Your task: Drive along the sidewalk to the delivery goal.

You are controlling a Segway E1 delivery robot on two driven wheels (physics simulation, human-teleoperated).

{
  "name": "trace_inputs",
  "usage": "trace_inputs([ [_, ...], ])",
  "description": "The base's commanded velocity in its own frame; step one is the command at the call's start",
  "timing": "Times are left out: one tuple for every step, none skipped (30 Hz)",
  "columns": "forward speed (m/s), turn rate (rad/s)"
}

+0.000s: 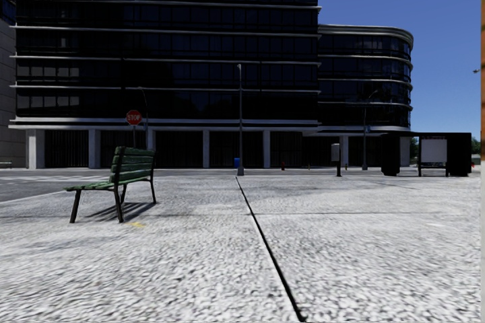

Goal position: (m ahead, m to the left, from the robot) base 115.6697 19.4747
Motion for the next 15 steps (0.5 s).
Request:
trace_inputs([
  [2.0, -0.57],
  [2.0, -0.57],
  [2.0, -0.57],
  [2.0, -0.57],
  [2.0, -0.57],
  [2.0, -0.57],
  [2.0, -0.57],
  [2.0, -0.57],
  [2.0, -0.57],
  [2.0, -0.57],
  [2.0, -0.57],
  [2.0, -0.57],
  [2.0, -0.57],
  [2.0, -0.57],
  [2.0, -0.57],
])
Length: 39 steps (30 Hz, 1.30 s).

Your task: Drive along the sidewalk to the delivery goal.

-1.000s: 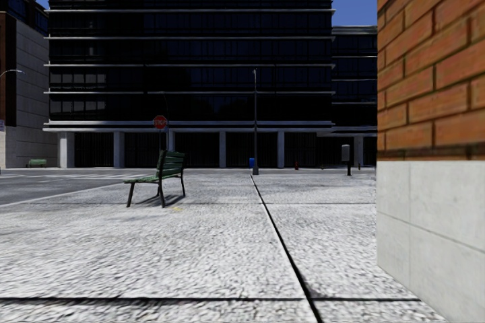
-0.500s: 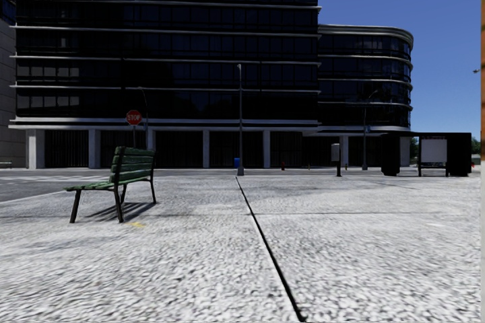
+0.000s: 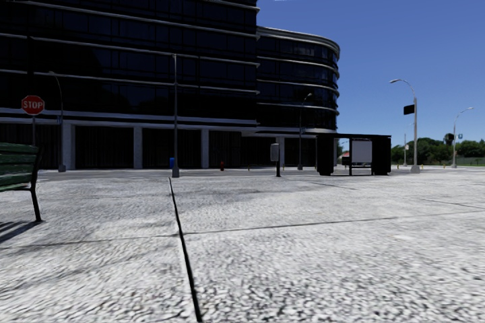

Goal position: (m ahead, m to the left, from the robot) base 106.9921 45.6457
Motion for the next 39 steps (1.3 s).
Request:
trace_inputs([
  [2.0, -0.57],
  [2.0, -0.57],
  [2.0, -0.57],
  [2.0, -0.57],
  [2.0, -0.57],
  [2.0, -0.57],
  [2.0, -0.57],
  [2.0, -0.57],
  [2.0, -0.57],
  [2.0, -0.57],
  [2.0, -0.57],
  [2.0, -0.57],
  [2.0, -0.57],
  [2.0, -0.57],
  [2.0, -0.57],
  [2.0, -0.57],
  [2.0, -0.57],
  [2.0, -0.57],
  [2.0, -0.57],
  [2.0, -0.57],
  [2.0, -0.57],
  [2.0, -0.57],
  [2.0, -0.57],
  [2.0, -0.57],
  [2.0, -0.57],
  [2.0, -0.57],
  [2.0, -0.57],
  [2.0, -0.57],
  [2.0, -0.57],
  [2.0, -0.57],
  [2.0, -0.57],
  [2.0, -0.57],
  [2.0, -0.57],
  [2.0, -0.57],
  [2.0, -0.57],
  [2.0, -0.57],
  [2.0, -0.57],
  [2.0, -0.57],
  [2.0, -0.57],
])
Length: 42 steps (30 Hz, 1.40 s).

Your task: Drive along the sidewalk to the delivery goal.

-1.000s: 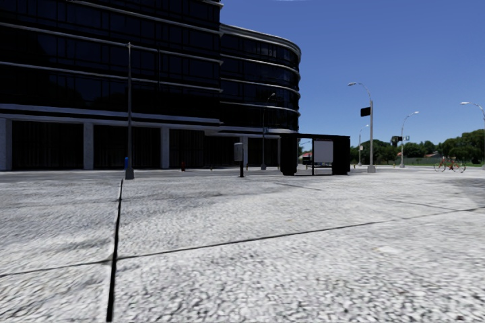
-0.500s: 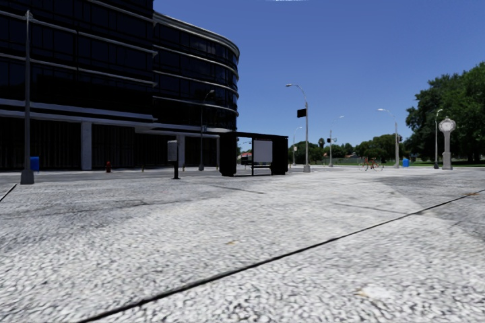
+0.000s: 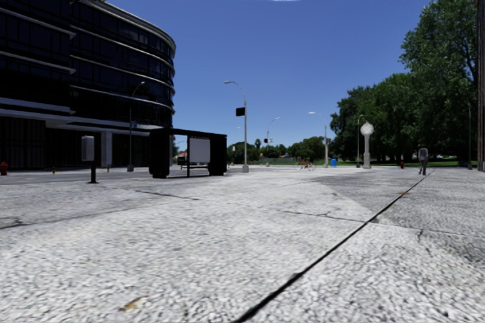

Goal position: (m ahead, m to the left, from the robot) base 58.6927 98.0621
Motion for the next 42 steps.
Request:
trace_inputs([
  [2.0, -0.57],
  [2.0, -0.57],
  [2.0, -0.57],
  [2.0, -0.57],
  [2.0, -0.57],
  [2.0, -0.57],
  [2.0, -0.57],
  [2.0, -0.57],
  [2.0, -0.57],
  [2.0, -0.57],
  [2.0, -0.57],
  [2.0, -0.57],
  [2.0, -0.57],
  [2.0, -0.57],
  [2.0, -0.57],
  [2.0, -0.57],
  [2.0, -0.57],
  [2.0, -0.57],
  [2.0, -0.57],
  [2.0, -0.52],
  [2.0, -0.52],
  [2.0, -0.45],
  [2.0, -0.42],
  [2.0, 0.0],
  [2.0, 0.0],
  [2.0, 0.0],
  [2.0, 0.0],
  [2.0, 0.0],
  [2.0, 0.0],
  [2.0, 0.0],
  [2.0, 0.0],
  [2.0, 0.0],
  [2.0, 0.0],
  [2.0, 0.0],
  [2.0, 0.0],
  [2.0, 0.0],
  [2.0, 0.0],
  [2.0, 0.0],
  [2.0, 0.0],
  [2.0, 0.0],
  [2.0, 0.0],
  [2.0, 0.0],
])
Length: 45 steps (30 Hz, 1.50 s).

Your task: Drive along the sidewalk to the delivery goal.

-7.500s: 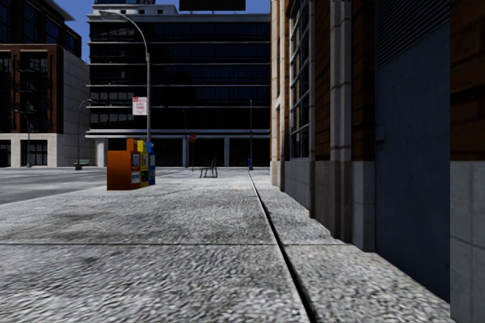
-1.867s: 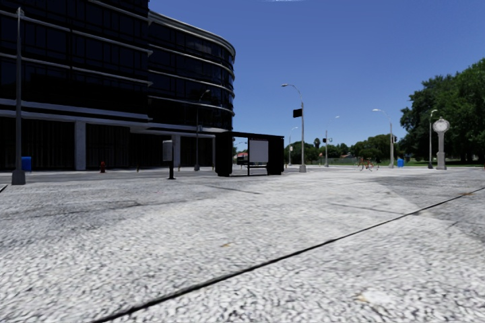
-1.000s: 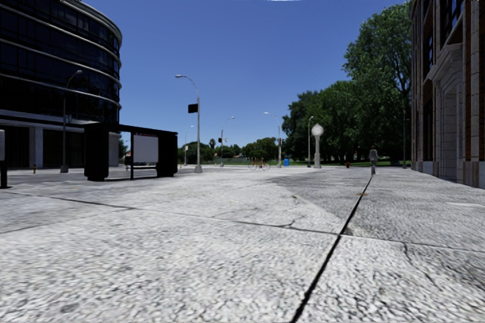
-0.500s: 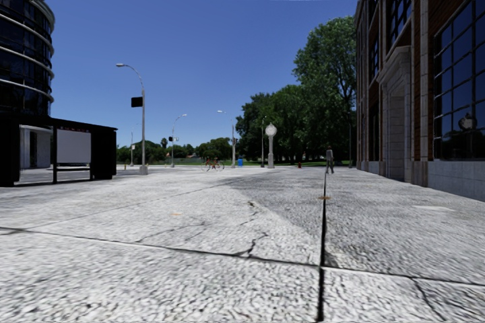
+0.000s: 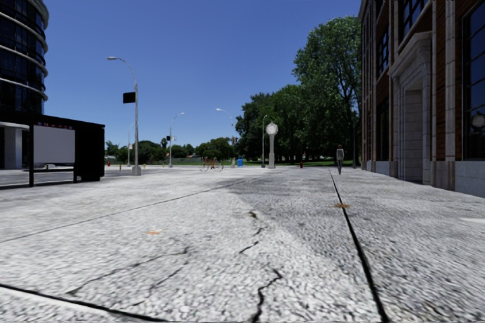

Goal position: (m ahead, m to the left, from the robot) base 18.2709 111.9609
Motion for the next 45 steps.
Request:
trace_inputs([
  [2.0, 0.0],
  [2.0, 0.0],
  [2.0, 0.0],
  [2.0, 0.0],
  [2.0, 0.0],
  [2.0, 0.0],
  [2.0, 0.0],
  [2.0, 0.0],
  [2.0, 0.0],
  [2.0, 0.0],
  [2.0, 0.0],
  [2.0, 0.0],
  [2.0, 0.0],
  [2.0, 0.0],
  [2.0, 0.0],
  [2.0, 0.0],
  [2.0, 0.0],
  [2.0, 0.0],
  [2.0, 0.0],
  [2.0, 0.0],
  [2.0, 0.0],
  [2.0, 0.0],
  [2.0, 0.0],
  [2.0, 0.0],
  [2.0, 0.0],
  [2.0, 0.0],
  [2.0, 0.0],
  [2.0, 0.0],
  [2.0, 0.0],
  [2.0, 0.0],
  [2.0, 0.0],
  [2.0, 0.0],
  [2.0, 0.0],
  [2.0, 0.0],
  [2.0, 0.0],
  [2.0, 0.0],
  [2.0, 0.0],
  [2.0, 0.0],
  [2.0, 0.0],
  [2.0, 0.0],
  [2.0, 0.0],
  [2.0, 0.0],
  [2.0, 0.0],
  [2.0, 0.0],
  [2.0, 0.0],
])
